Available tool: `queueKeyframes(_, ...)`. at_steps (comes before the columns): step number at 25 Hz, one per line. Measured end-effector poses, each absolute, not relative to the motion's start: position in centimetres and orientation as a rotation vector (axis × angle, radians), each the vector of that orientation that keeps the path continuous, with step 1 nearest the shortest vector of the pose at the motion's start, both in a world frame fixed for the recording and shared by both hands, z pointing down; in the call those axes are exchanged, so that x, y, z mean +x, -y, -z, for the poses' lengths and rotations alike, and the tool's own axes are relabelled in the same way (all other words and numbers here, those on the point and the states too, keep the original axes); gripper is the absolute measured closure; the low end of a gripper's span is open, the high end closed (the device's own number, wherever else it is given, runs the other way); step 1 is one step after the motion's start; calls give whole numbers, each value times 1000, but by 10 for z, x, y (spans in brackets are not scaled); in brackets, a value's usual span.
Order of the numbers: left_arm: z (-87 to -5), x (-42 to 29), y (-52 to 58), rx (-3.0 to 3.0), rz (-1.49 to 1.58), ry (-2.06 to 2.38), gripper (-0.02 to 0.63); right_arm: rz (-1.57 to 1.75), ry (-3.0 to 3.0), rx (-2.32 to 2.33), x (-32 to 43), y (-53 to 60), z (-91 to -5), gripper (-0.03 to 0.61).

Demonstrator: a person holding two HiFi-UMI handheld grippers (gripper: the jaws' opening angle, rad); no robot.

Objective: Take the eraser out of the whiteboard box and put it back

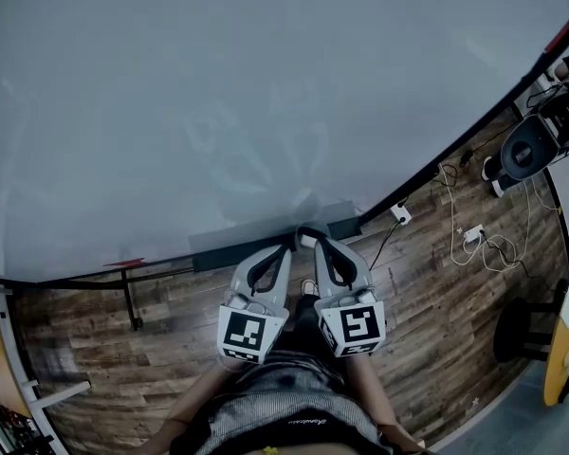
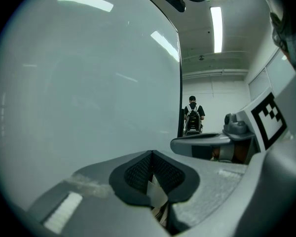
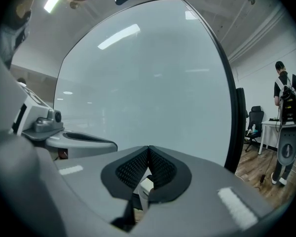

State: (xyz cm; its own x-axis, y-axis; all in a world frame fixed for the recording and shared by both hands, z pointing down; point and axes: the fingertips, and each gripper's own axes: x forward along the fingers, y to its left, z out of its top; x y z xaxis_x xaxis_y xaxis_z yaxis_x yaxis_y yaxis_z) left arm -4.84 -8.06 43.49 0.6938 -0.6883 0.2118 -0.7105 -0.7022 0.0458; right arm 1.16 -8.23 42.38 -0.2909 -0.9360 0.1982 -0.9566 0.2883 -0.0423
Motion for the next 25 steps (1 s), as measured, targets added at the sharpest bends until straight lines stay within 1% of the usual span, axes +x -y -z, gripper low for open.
queueKeyframes(13,-438,-66,54,2815,-263,985,614,-255,2333,1919,-7,58,-437,575)
queueKeyframes(18,-446,-59,61,2828,-319,1026,614,-252,2340,1859,4,61,-441,575)
queueKeyframes(25,-441,-37,78,2752,-310,1132,614,-230,2391,1723,22,79,-436,575)
